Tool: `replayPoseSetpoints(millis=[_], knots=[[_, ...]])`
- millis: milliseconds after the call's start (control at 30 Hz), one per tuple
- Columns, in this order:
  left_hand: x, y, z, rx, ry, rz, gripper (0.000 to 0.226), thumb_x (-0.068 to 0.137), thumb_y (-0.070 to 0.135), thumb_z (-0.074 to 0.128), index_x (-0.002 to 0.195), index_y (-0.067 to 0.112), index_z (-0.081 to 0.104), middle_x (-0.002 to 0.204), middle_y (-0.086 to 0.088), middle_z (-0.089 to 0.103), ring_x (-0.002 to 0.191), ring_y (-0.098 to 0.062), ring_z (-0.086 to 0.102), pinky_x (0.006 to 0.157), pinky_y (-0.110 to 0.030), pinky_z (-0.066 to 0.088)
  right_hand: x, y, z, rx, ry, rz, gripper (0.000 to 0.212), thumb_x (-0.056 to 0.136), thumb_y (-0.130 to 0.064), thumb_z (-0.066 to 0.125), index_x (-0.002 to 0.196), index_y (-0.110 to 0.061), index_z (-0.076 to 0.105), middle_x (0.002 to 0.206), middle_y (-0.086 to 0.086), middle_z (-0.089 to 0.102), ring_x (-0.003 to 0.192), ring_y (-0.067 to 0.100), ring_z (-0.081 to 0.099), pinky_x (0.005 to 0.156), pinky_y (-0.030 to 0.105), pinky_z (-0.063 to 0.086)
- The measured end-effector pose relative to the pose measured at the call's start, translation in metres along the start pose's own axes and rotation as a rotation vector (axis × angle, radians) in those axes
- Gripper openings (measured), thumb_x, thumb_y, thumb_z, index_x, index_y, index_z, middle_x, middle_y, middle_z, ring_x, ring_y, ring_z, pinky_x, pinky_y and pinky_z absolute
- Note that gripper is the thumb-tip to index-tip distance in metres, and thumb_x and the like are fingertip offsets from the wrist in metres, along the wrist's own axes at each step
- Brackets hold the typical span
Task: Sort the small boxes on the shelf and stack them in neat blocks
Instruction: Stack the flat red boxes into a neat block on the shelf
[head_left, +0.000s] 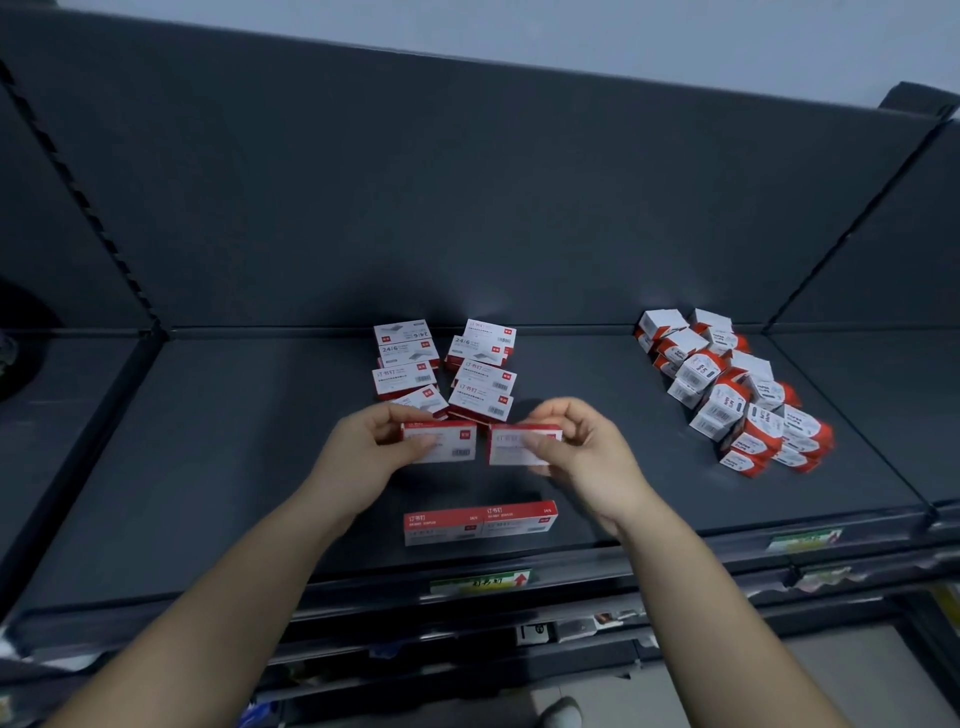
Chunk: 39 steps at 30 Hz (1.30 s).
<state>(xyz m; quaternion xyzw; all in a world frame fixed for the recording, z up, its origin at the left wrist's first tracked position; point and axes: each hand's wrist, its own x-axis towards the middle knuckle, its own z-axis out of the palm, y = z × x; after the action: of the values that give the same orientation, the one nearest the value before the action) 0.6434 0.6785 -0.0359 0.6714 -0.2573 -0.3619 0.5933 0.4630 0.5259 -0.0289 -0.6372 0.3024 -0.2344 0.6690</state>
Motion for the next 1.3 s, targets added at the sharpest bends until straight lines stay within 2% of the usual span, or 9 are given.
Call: replayPoseSetpoints(millis=[200,333,467,600,800,967,1100,1233,1300], knots=[[-0.006,0.015,0.007,-0.244,-0.004,0.003,0.025,0.081,0.001,0.069,0.102,0.014,0.069,0.1,-0.004,0.075,0.098,-0.018,0.071,0.086,-0.032,0.054,-0.004,-0.013,0.008,0.34,-0.023,-0.054,0.02,0.089,-0.004,0.057,0.108,-0.01,0.059,0.09,0.0,0.072,0.088,0.015,0.068,0.074,0.027,0.056],[-0.01,0.021,0.014,-0.267,-0.024,0.051,0.024,0.082,0.004,0.068,0.104,0.013,0.068,0.101,-0.004,0.075,0.096,-0.016,0.071,0.077,-0.023,0.056,-0.006,-0.015,0.022,0.27,-0.002,-0.136,0.019,0.097,-0.001,0.051,0.11,-0.011,0.062,0.104,0.003,0.067,0.095,0.014,0.065,0.076,0.025,0.053],[-0.013,0.024,0.014,-0.251,0.002,0.089,0.023,0.082,0.004,0.069,0.102,0.014,0.068,0.098,-0.001,0.076,0.092,-0.013,0.072,0.07,-0.017,0.054,-0.008,-0.016,0.023,0.091,0.016,-0.187,0.02,0.088,-0.021,0.059,0.107,-0.026,0.066,0.114,0.002,0.067,0.107,0.02,0.064,0.093,0.037,0.051],[-0.016,0.024,0.012,-0.247,0.008,0.1,0.023,0.082,0.001,0.069,0.102,0.013,0.068,0.096,0.001,0.076,0.092,-0.012,0.072,0.07,-0.017,0.055,-0.009,-0.016,0.021,-0.035,-0.001,-0.215,0.02,0.093,-0.02,0.059,0.105,-0.034,0.066,0.115,-0.004,0.067,0.111,0.018,0.063,0.1,0.042,0.049],[-0.013,0.017,0.004,0.026,-0.055,0.141,0.023,0.078,0.004,0.076,0.096,0.018,0.071,0.098,0.006,0.075,0.093,-0.011,0.071,0.078,-0.023,0.056,-0.01,-0.02,0.008,-0.151,-0.02,-0.207,0.025,0.089,-0.001,0.067,0.106,-0.018,0.065,0.101,-0.003,0.07,0.094,0.009,0.068,0.078,0.023,0.053],[-0.004,0.002,0.002,0.301,-0.063,0.127,0.029,0.075,0.007,0.08,0.093,0.027,0.07,0.096,0.009,0.073,0.09,-0.002,0.067,0.079,-0.017,0.05,-0.004,-0.007,0.005,-0.388,-0.087,-0.145,0.031,0.083,-0.004,0.074,0.1,-0.029,0.067,0.098,-0.009,0.068,0.094,0.008,0.066,0.086,0.032,0.055],[-0.002,-0.009,0.003,0.389,-0.04,0.111,0.028,0.077,0.01,0.08,0.091,0.032,0.069,0.098,0.01,0.071,0.092,-0.003,0.064,0.076,-0.015,0.046,-0.001,0.004,0.0,-0.439,-0.143,-0.059,0.031,0.084,-0.002,0.073,0.104,-0.024,0.066,0.101,-0.003,0.067,0.084,0.008,0.066,0.075,0.022,0.056],[-0.005,-0.009,-0.001,0.477,-0.1,0.11,0.018,0.085,0.026,0.073,0.101,0.034,0.069,0.099,0.017,0.069,0.095,0.001,0.062,0.077,-0.016,0.046,-0.001,0.011,-0.008,-0.434,-0.179,-0.037,0.024,0.088,-0.008,0.07,0.105,-0.025,0.069,0.103,-0.005,0.07,0.097,0.008,0.067,0.086,0.023,0.054],[-0.006,-0.011,-0.003,0.472,-0.138,0.09,0.017,0.092,0.032,0.063,0.108,0.034,0.069,0.102,0.018,0.068,0.097,0.0,0.062,0.081,-0.019,0.049,-0.003,0.01,-0.011,-0.475,-0.177,-0.036,0.019,0.093,-0.014,0.065,0.104,-0.028,0.07,0.092,-0.014,0.071,0.088,0.0,0.065,0.083,0.015,0.049]])
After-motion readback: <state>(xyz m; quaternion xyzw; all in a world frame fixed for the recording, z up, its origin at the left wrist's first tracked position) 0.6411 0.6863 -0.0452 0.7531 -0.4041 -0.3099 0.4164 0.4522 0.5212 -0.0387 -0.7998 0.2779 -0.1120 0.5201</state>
